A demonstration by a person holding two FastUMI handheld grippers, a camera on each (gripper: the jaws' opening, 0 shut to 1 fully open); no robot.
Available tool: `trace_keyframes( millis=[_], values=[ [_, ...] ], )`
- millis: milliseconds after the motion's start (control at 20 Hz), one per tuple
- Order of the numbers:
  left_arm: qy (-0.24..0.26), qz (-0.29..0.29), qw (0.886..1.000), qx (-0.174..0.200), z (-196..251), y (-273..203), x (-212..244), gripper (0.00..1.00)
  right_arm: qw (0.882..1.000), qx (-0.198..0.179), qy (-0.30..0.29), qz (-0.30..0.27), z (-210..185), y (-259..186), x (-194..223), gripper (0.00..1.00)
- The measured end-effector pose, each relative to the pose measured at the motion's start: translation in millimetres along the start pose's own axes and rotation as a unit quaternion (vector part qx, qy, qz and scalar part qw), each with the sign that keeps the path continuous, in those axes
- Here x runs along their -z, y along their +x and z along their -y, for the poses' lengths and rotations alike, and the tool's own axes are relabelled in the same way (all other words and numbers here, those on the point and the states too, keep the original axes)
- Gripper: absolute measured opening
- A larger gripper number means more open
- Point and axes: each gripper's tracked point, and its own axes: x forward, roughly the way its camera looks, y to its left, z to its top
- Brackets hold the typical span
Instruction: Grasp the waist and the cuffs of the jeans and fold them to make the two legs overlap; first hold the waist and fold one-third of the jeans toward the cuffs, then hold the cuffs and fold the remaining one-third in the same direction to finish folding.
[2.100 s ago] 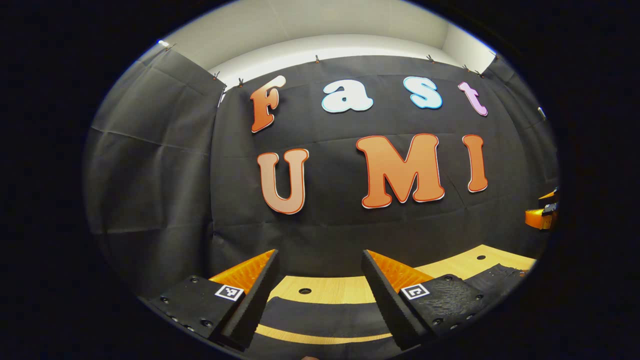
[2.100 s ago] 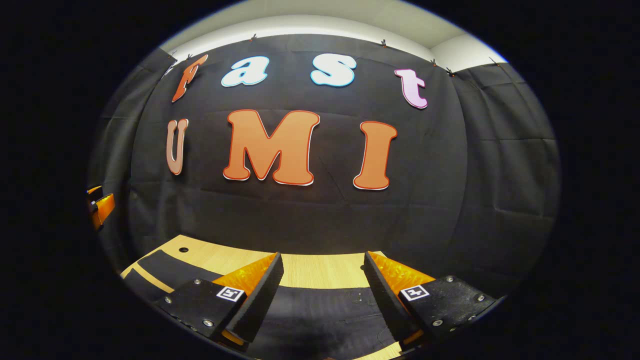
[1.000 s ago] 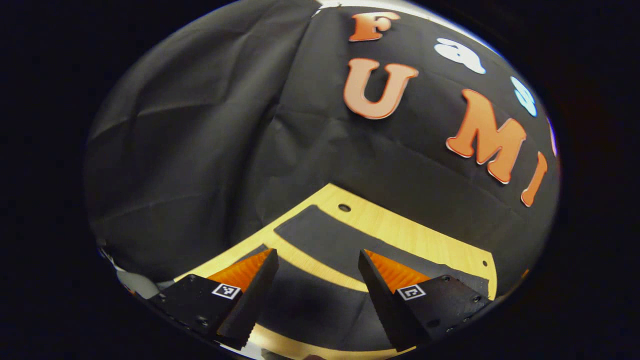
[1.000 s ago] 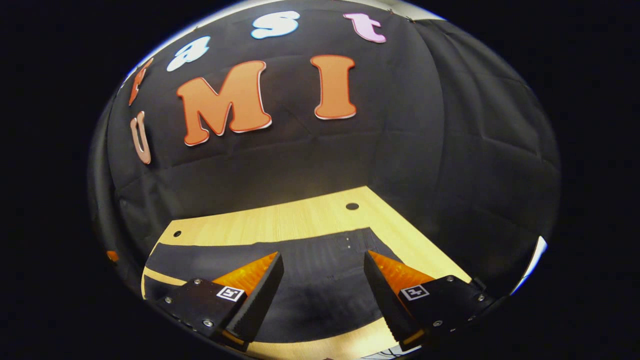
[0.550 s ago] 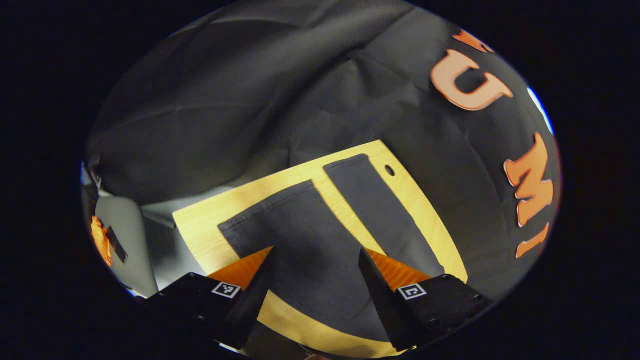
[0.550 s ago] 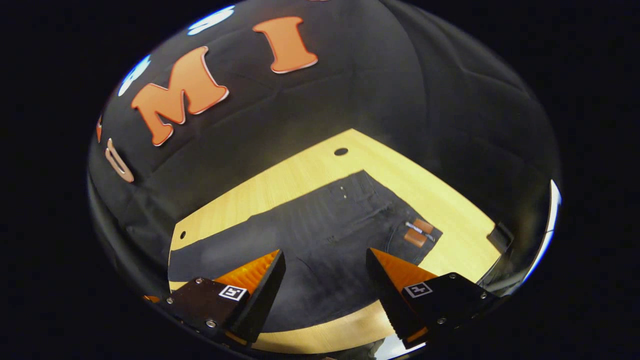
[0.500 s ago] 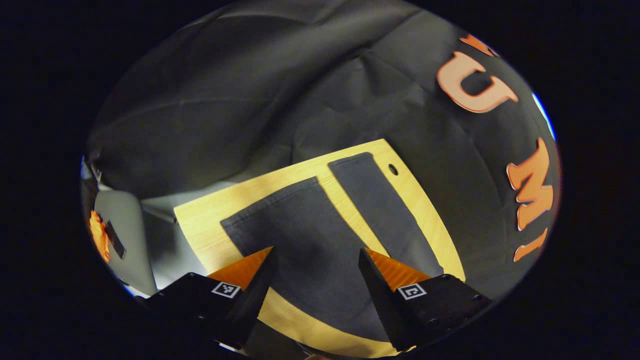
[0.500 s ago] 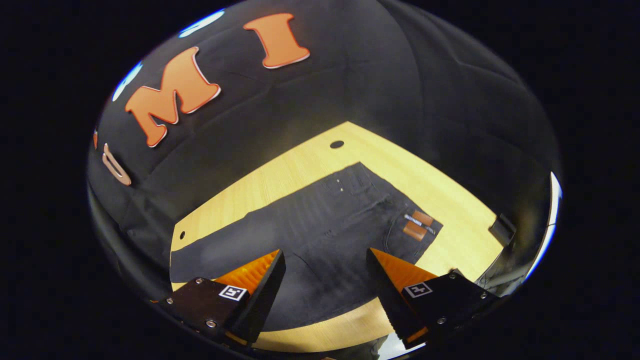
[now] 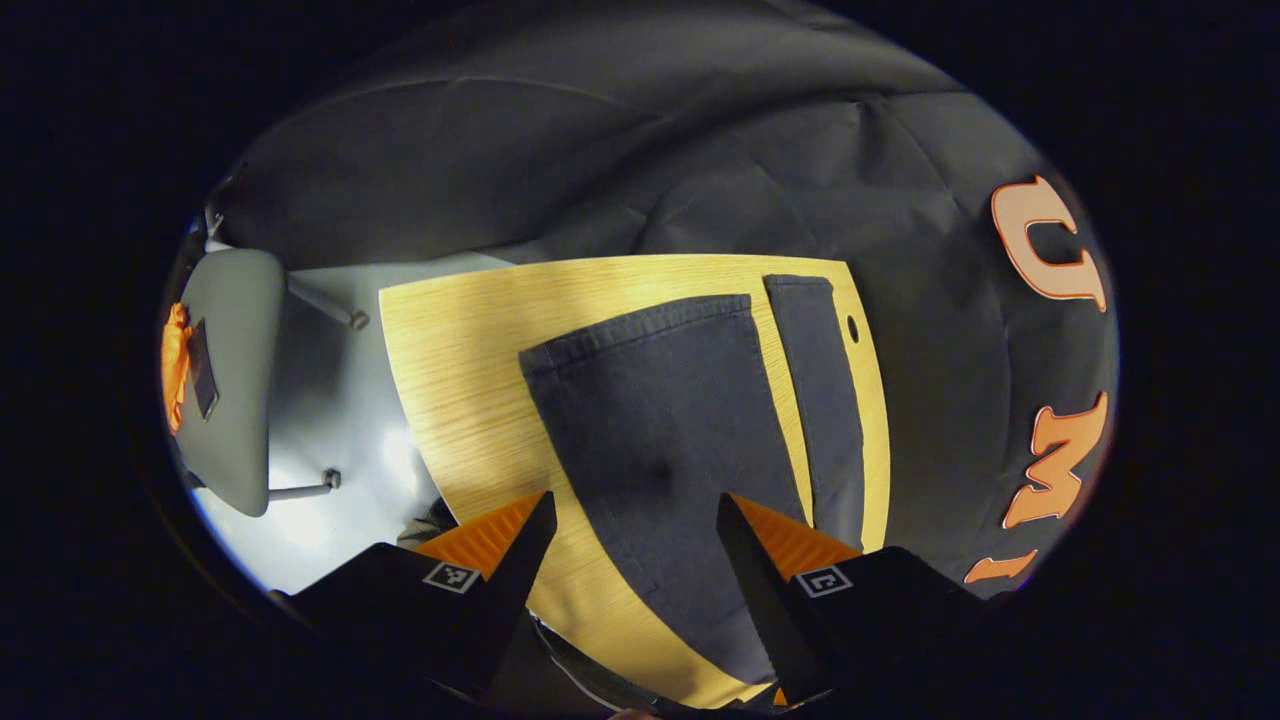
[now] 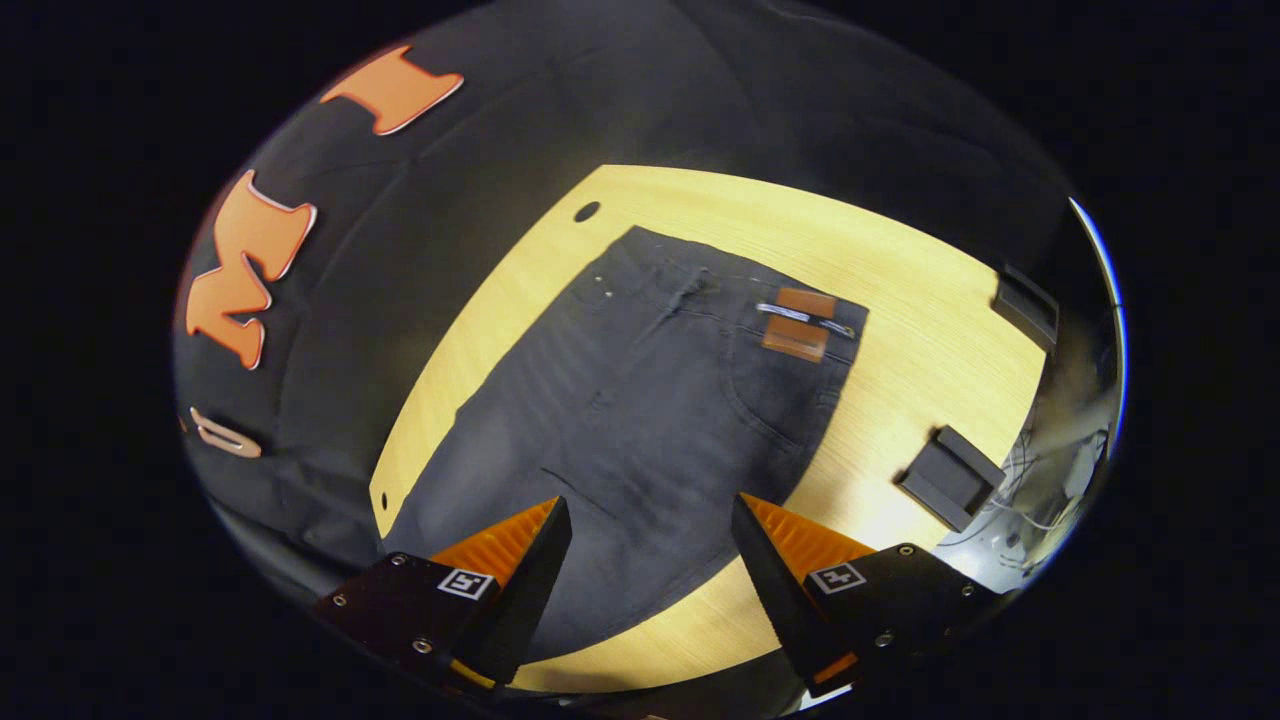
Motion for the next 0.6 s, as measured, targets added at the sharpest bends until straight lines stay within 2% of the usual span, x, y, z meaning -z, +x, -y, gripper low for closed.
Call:
trace_keyframes(
  millis=[200, 400, 500, 600],
  values=[
    [-0.019, -0.025, 0.999, 0.004, -4, 4, 3, 0.96, 0.998, 0.024, 0.059, -0.015, 40, 9, 4, 0.99],
    [-0.067, -0.008, 0.998, 0.016, 6, 11, 3, 0.96, 0.994, 0.035, 0.096, -0.031, 75, 31, -8, 0.99],
    [-0.062, -0.007, 0.998, 0.018, 17, 21, 4, 0.96, 0.994, 0.032, 0.107, -0.021, 79, 45, -23, 0.99],
    [-0.039, -0.007, 0.999, 0.005, 23, 29, 3, 0.96, 0.994, 0.027, 0.108, -0.019, 81, 51, -34, 0.98]
  ],
)
